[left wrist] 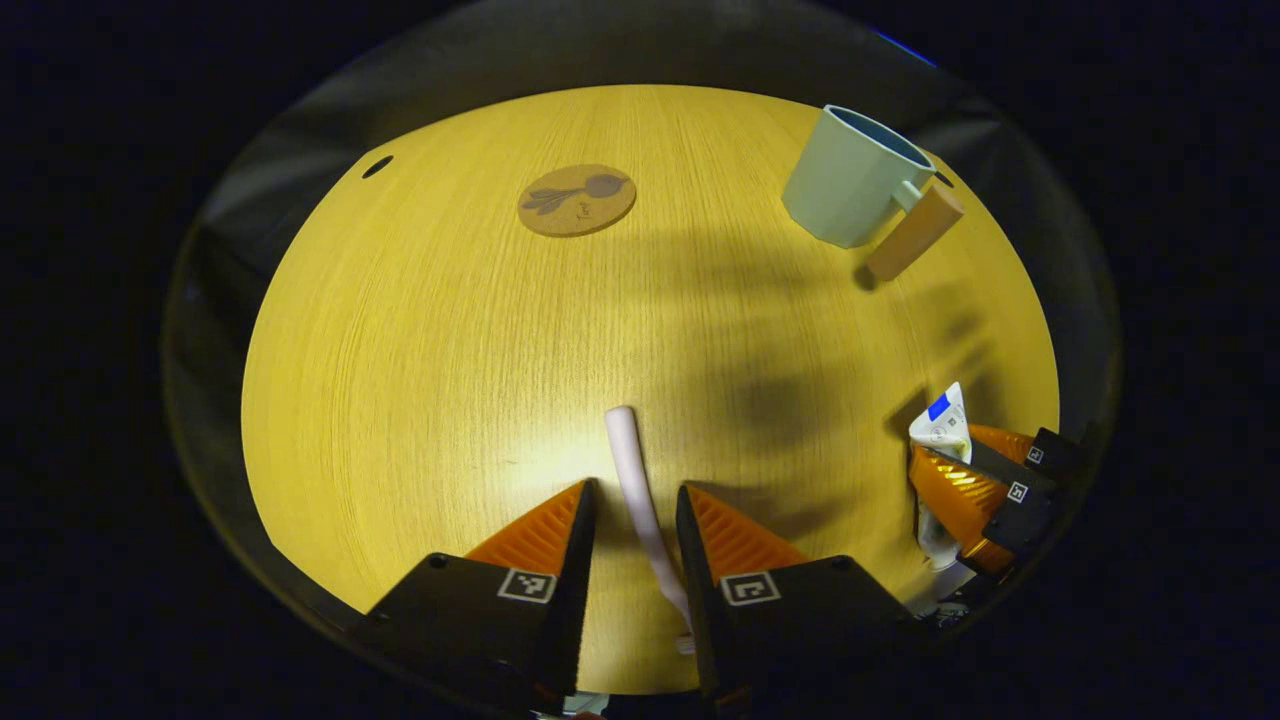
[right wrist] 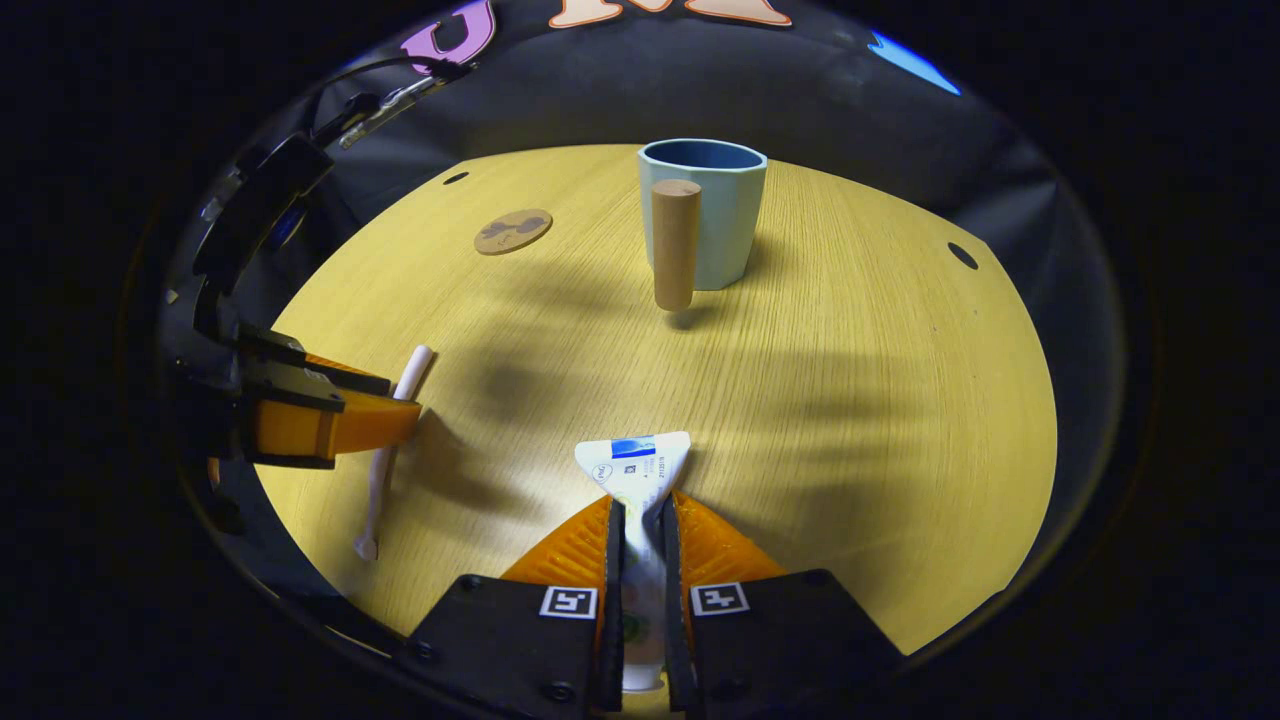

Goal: Put the toothbrush and toothpaste on the desktop into the cup, then pick up the cup and place it on the coaster on the desktop.

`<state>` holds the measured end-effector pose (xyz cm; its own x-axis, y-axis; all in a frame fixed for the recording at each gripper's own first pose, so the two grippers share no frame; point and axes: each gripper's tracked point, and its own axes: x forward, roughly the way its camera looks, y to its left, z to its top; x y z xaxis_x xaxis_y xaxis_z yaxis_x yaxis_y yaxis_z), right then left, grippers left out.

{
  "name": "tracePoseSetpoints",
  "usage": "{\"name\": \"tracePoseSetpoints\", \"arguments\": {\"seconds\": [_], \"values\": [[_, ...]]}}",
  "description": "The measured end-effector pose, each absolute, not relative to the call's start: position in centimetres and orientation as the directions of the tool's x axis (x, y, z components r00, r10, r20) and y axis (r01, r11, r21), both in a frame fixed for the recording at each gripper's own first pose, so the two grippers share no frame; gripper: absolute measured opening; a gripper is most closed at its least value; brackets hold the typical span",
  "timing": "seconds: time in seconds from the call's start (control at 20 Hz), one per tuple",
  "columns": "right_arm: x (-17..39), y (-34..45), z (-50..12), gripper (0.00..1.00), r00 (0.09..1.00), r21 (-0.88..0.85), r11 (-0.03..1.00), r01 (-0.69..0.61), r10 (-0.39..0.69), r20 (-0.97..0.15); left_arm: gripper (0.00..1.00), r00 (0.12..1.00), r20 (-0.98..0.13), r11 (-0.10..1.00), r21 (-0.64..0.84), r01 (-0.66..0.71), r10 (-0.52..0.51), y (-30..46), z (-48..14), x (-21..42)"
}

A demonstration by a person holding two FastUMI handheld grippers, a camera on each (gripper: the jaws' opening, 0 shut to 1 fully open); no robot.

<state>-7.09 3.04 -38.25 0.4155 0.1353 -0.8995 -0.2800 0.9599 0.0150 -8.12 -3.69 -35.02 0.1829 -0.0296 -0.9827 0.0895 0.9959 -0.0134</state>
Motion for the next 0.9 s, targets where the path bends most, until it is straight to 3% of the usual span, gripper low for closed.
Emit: {"name": "tracePoseSetpoints", "arguments": {"seconds": [0.05, 0.1, 0.25, 0.45, 0.9], "values": [[-7.1, 3.0, -38.2, 0.2, 0.416, 0.015, 0.959, -0.282, 0.136, -0.899, 0.23, 0.189, -0.982, 0.997, -0.012, 0.082, -0.028, -3.8, -35.0, -8.0], [-7.1, 3.0, -38.2, 0.2, 0.415, 0.016, 0.959, -0.283, 0.138, -0.899, 0.11, 0.187, -0.982, 0.996, -0.017, 0.082, -0.032, -3.8, -35.0, -8.0], [-7.1, 3.0, -38.2, 0.2, 0.415, 0.017, 0.958, -0.286, 0.14, -0.899, 0.03, 0.2, -0.978, 0.996, -0.042, 0.084, -0.058, -3.9, -35.0, -7.8], [-7.0, 3.1, -38.2, 0.2, 0.418, 0.015, 0.954, -0.3, 0.146, -0.897, 0.0, 0.232, -0.97, 0.993, -0.049, 0.103, -0.072, -4.0, -34.9, -7.8], [-7.0, 3.2, -37.0, 0.2, 0.439, 0.127, 0.957, -0.261, 0.235, -0.867, 0.0, 0.422, -0.897, 0.991, -0.102, 0.087, -0.129, -4.0, -32.8, -6.4]]}}
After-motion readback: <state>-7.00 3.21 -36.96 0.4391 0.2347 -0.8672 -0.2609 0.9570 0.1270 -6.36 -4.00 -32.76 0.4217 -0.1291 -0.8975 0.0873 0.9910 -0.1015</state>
